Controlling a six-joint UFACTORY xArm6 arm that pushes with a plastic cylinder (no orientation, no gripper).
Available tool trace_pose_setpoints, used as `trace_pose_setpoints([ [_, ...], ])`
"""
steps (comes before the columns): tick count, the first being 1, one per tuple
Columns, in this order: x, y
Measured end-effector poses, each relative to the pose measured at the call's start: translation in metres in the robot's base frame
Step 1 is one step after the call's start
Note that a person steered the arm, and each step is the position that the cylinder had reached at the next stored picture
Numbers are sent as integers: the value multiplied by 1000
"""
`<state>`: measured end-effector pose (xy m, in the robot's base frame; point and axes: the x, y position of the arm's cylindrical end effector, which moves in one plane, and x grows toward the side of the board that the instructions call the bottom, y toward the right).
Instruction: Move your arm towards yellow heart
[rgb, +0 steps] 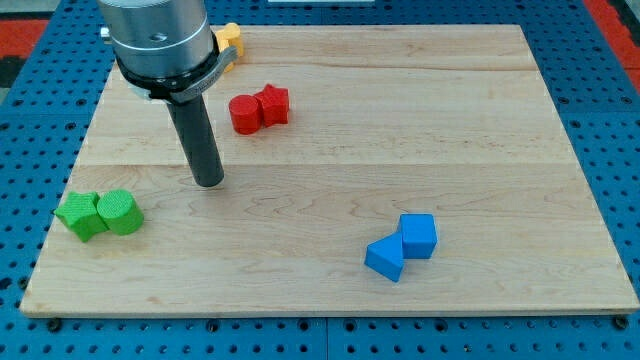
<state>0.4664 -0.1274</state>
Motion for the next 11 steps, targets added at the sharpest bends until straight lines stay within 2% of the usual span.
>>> trace_pose_setpoints([
  [3,0,8],
  [4,-37,73],
  [5,-71,192],
  [6,-168,216],
  [7,-232,193],
  [9,-238,196],
  [10,-248,172],
  [11,-269,116],
])
